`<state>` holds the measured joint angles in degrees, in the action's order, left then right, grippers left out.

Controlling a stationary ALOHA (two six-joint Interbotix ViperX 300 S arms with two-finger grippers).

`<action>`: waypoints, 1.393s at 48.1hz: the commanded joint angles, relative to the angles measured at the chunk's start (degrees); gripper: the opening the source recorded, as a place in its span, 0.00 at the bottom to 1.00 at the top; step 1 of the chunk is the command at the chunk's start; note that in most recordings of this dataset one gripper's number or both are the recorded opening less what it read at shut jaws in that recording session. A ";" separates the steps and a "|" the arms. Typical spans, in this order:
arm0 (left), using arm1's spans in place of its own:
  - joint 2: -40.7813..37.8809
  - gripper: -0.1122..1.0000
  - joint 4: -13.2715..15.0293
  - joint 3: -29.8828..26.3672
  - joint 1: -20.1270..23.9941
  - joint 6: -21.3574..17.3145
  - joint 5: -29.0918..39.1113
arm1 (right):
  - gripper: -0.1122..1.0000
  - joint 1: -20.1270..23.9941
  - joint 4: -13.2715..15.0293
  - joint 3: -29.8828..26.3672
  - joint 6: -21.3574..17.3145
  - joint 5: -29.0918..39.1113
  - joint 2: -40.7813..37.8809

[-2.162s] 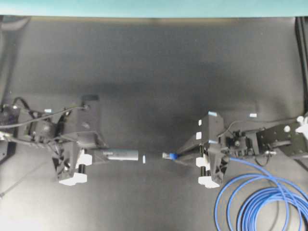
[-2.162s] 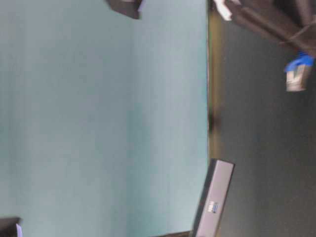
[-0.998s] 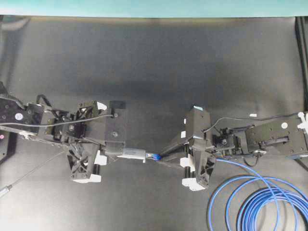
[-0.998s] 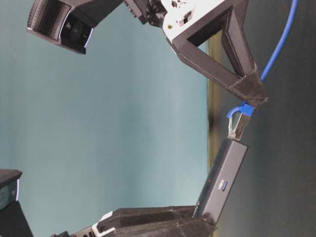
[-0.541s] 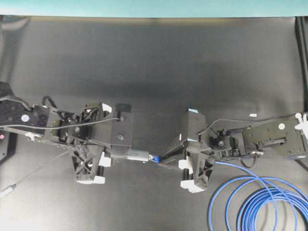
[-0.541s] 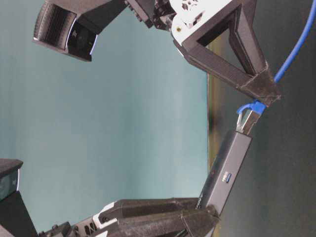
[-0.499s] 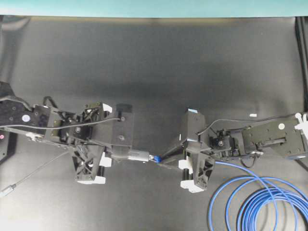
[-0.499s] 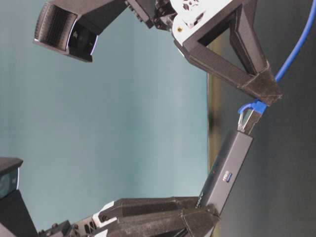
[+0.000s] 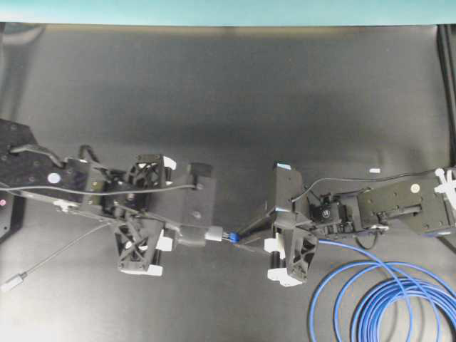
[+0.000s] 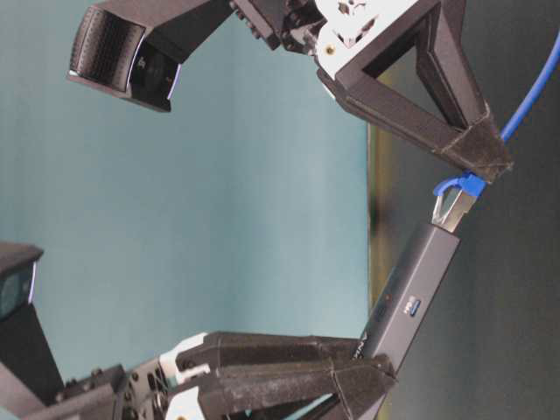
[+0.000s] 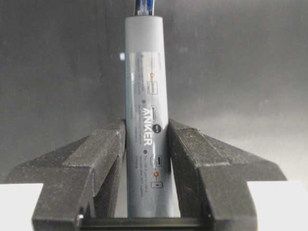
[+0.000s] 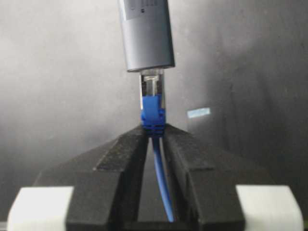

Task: Insert the LAN cable into the hub.
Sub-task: 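Push the blue plug into the hub port with the right gripper, then open the right gripper and withdraw it from the inserted plug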

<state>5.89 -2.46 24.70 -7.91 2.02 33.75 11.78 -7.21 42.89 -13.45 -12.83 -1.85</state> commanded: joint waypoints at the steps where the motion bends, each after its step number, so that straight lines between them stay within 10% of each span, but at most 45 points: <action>1: -0.62 0.36 -0.26 -2.64 -0.35 -1.32 0.53 | 0.20 -0.88 0.00 -2.20 0.18 -0.88 0.44; 31: -5.45 0.36 -0.18 -6.77 -0.53 -6.77 0.53 | 0.20 -1.93 0.09 -3.78 1.67 -2.37 -0.18; 60: -3.96 0.36 -0.26 1.05 -1.41 -4.57 -5.80 | 0.20 -0.44 1.49 2.90 2.02 -2.29 2.99; 67: -2.72 0.36 -0.18 3.25 -1.32 -2.20 -6.06 | 0.50 0.62 0.88 6.68 1.85 -3.25 5.27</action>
<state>1.58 -2.55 27.51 -8.79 -0.97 28.30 11.51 -6.06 48.60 -11.34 -15.03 1.49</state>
